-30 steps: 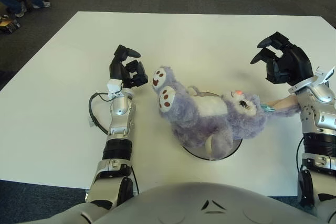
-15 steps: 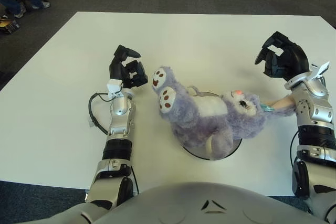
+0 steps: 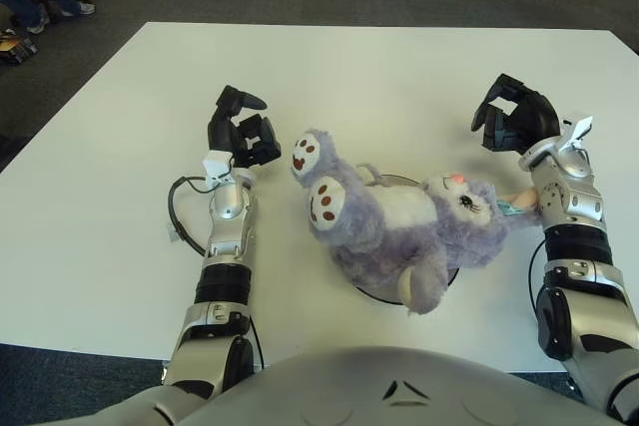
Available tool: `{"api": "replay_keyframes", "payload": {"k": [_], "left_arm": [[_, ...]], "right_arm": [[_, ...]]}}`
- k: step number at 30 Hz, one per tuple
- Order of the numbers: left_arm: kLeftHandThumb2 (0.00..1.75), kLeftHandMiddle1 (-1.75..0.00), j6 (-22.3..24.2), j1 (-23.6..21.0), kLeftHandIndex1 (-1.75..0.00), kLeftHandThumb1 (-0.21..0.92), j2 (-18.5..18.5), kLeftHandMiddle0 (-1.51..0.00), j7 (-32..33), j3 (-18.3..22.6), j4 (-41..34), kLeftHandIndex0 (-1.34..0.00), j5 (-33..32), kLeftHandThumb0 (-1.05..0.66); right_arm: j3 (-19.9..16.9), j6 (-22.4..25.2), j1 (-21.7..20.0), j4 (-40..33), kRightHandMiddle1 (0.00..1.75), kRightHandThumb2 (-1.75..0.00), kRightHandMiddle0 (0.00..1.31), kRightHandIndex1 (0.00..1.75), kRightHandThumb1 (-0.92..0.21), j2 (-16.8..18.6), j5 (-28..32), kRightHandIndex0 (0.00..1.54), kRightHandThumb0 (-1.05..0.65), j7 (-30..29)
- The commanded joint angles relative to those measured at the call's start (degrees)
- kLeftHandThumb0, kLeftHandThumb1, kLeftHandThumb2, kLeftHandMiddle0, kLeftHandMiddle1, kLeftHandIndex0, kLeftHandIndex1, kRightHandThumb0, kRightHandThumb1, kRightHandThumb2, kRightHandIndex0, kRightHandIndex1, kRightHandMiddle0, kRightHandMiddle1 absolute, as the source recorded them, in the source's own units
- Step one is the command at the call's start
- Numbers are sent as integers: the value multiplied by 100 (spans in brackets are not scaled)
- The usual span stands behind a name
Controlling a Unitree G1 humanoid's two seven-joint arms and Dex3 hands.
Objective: Put the doll into the plate.
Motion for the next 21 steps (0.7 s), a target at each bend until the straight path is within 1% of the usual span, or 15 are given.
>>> {"api": "replay_keyframes", "payload": {"k": [1,7,13,15,21], "left_arm": [[128,-175,-47,368,-175,34,-20,-130,-4,3,266,-59,-34,-47],[128,-175,-8,373,-175,34,-4,-129,-40,3,250,-59,-62,-47],[129,-175,17,376,-175,34,11,-130,-84,7,238,-59,-106,-47],[129,-175,23,377,-175,33,10,-130,-79,6,235,-60,-105,-47],[130,-175,57,378,-175,33,13,-130,-53,3,222,-60,-89,-48]], "right_arm": [[41,-192,-63,395,174,-174,73,171,7,139,-108,86,-1,-14],[87,-316,-33,571,175,-175,71,173,7,302,-81,87,-1,100],[145,-398,169,432,159,-175,80,174,11,552,-23,91,-1,196],[157,-402,237,348,158,-175,81,175,12,609,-6,92,-1,225],[232,-306,403,89,161,-175,77,175,10,703,-1,91,-1,304]]}}
